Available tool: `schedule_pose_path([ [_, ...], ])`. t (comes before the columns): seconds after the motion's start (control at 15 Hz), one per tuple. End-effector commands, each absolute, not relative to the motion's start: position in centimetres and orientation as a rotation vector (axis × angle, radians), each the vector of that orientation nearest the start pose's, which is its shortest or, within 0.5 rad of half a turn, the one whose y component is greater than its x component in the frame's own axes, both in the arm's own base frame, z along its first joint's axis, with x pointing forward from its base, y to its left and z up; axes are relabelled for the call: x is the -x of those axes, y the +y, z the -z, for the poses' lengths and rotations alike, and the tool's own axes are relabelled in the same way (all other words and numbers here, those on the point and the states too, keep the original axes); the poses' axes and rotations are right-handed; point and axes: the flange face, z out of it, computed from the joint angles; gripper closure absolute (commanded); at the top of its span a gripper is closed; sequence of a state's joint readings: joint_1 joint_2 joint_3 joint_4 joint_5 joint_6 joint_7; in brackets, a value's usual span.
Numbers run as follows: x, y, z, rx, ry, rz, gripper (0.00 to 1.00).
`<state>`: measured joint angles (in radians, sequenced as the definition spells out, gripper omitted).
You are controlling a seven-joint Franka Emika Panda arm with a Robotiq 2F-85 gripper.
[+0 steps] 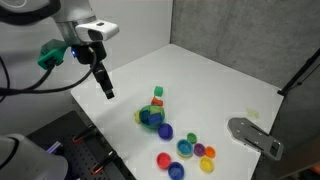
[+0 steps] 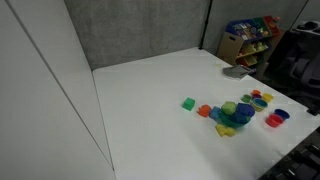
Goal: Remove the blue block from the bowl
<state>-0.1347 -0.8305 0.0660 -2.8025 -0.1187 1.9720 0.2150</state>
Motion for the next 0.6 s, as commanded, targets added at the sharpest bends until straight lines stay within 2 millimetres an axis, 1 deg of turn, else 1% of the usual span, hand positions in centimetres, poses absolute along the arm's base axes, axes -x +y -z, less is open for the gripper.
schedule_pose_path([
  [0.0,-29.5,-3.0,-42.7,3.272,0.425,0.012,0.0],
  [0.27,-32.0,-2.8,-42.3,3.26,0.43,0.004,0.0],
  [0.53,-35.6,-3.3,-41.0,3.24,0.417,0.047,0.0],
])
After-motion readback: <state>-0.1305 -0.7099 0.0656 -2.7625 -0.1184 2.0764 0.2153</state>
